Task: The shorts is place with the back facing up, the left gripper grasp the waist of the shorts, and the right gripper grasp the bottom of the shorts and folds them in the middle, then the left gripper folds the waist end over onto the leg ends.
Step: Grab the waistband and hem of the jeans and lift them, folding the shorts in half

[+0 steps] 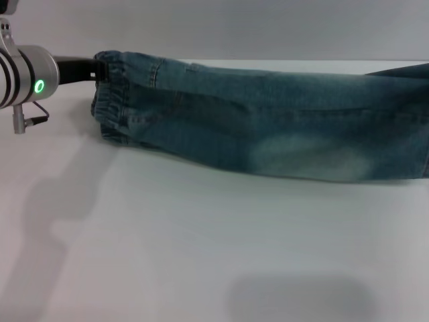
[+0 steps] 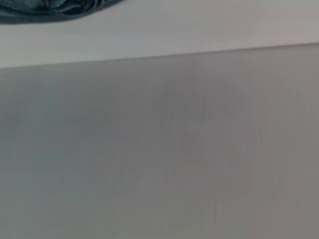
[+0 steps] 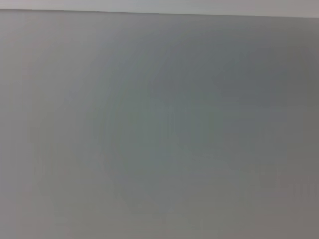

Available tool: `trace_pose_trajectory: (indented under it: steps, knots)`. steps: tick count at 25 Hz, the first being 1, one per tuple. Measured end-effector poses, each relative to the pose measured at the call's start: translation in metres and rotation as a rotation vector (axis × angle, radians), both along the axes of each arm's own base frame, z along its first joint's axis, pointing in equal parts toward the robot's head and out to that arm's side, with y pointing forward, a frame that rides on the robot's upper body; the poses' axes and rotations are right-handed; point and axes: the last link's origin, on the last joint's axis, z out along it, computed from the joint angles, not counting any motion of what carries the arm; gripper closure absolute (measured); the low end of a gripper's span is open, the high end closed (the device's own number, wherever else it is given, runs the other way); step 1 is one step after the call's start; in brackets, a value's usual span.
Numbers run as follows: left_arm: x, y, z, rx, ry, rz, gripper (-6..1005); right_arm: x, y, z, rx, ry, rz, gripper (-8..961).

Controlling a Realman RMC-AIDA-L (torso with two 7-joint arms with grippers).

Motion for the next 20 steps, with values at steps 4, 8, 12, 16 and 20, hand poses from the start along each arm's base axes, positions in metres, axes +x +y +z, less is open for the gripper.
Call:
trace_pose_trajectory:
  steps: [4,8,12,16,20]
  knots:
    - [0.001,0.002,0.001,0.012,-0.003,-0.010,920,0.002,0.003,0.000,0.006,0.000,0.006,946]
    - [0.001,0.009,0.000,0.029,-0.008,-0.017,916,0.009,0.006,-0.004,0.018,0.007,0.022,943]
    - [-0.006,0.017,-0.016,0.072,-0.006,-0.064,911,0.026,0.017,-0.012,0.040,0.010,0.059,941]
    - [-0.015,0.026,-0.043,0.083,0.015,-0.109,907,0.053,0.026,-0.031,0.052,0.007,0.119,938]
    - [-0.016,0.028,-0.050,0.074,0.024,-0.116,903,0.074,0.025,-0.038,0.067,0.014,0.121,905]
